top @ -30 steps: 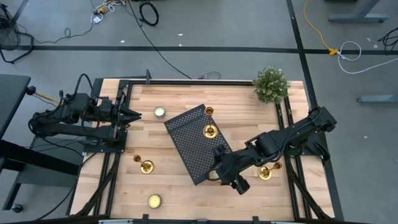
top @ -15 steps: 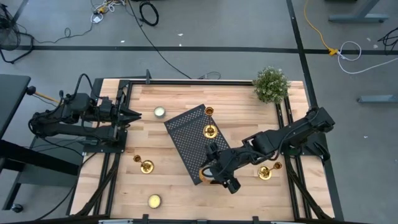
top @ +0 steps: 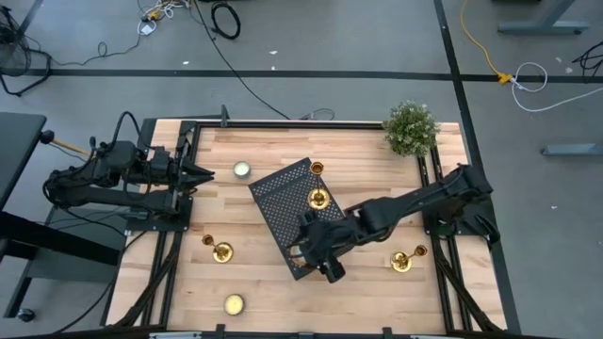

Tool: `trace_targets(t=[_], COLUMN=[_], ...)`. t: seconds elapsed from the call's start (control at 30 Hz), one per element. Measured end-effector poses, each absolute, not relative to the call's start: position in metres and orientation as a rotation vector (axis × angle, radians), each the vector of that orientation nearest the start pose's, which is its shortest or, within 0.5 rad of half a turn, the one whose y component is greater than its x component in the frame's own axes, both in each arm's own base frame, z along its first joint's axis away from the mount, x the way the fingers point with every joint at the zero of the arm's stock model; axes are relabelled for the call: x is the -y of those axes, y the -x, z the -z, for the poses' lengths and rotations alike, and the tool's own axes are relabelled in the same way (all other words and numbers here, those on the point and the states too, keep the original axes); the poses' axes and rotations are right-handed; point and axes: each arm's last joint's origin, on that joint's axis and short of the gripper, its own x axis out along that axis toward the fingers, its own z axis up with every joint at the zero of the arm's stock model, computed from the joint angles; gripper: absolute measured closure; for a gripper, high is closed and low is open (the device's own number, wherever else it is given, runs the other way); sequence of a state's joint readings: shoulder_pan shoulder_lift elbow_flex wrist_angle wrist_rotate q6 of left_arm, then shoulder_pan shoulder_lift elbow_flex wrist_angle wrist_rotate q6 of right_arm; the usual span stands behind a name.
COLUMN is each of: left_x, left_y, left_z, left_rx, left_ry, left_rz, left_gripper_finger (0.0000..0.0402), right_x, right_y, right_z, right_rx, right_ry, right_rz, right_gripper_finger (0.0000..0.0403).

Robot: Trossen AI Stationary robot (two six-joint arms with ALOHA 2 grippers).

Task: Pick & Place candle stick holders
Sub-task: Put the orange scented candle on the shelf

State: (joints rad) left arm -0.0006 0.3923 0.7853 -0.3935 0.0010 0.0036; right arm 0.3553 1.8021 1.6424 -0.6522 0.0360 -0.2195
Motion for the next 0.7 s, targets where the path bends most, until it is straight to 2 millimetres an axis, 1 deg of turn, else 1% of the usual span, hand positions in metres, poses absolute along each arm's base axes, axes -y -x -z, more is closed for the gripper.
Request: trace_targets(t=[0.23, 0.5, 0.7], left_x=[0.0, 0.0, 0.0], left_y=[-0.076, -0.076, -0.076], left_z=[-0.354, -0.354, -0.354], left_rx=[-0.001, 0.0, -0.001], left_ry=[-0.004, -0.004, -0.004], left_rz=[0.002, 0.002, 0.002], left_gripper_finger=[0.0356, 0.0356, 0.0356], right_x=[-0.138, -0.133, -0.126], right_y=[-0.382, -0.387, -0.391], right_z=[-0.296, -0.287, -0.286], right_rx=[-0.804, -0.832, -0.833], right_ry=[0.368, 0.365, 0.356], right_rz=[-0.385, -0.373, -0.353], right_gripper_finger=[0.0098, 0.0098, 0.0098])
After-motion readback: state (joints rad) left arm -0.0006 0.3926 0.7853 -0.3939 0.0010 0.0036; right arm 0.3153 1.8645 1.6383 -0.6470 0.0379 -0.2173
